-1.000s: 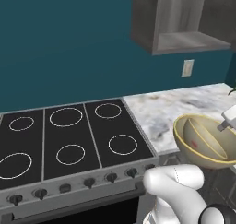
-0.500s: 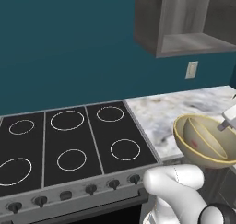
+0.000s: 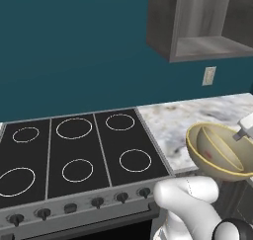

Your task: Pick up the bowls on the counter and stack them on top of one another in the open cabinet. Place the smaller bowl on top of the larger bowl.

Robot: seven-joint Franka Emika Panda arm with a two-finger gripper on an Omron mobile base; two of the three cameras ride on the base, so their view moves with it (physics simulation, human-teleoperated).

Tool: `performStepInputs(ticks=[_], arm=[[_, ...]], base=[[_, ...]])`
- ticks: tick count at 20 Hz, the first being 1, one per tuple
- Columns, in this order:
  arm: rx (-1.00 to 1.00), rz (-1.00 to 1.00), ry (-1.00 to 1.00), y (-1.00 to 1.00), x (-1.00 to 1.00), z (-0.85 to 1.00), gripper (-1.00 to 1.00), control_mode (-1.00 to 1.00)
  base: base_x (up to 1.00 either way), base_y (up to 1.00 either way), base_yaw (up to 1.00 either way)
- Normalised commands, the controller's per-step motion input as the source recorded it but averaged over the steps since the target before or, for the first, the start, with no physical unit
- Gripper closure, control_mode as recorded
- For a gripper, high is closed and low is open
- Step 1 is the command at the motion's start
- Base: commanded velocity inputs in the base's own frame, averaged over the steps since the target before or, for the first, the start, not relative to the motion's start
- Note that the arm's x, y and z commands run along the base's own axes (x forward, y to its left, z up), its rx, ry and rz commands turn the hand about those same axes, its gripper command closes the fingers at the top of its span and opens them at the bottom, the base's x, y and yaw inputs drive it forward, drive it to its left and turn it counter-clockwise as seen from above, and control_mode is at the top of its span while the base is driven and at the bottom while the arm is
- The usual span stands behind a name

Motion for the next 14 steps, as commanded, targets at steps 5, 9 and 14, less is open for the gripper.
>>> performStepInputs(ticks=[5, 9, 14], arm=[[0.0, -0.02, 0.01, 0.03, 0.31, 0.04, 1.0, -1.0], [0.0, -0.09, 0.02, 0.2, 0.61, 0.32, 1.0, -1.0], [0.0, -0.17, 0.04, 0.07, 0.43, 0.5, 1.0, -1.0]], base=[[0.0, 0.0, 0.0], [0.0, 0.0, 0.0], [0.0, 0.0, 0.0]])
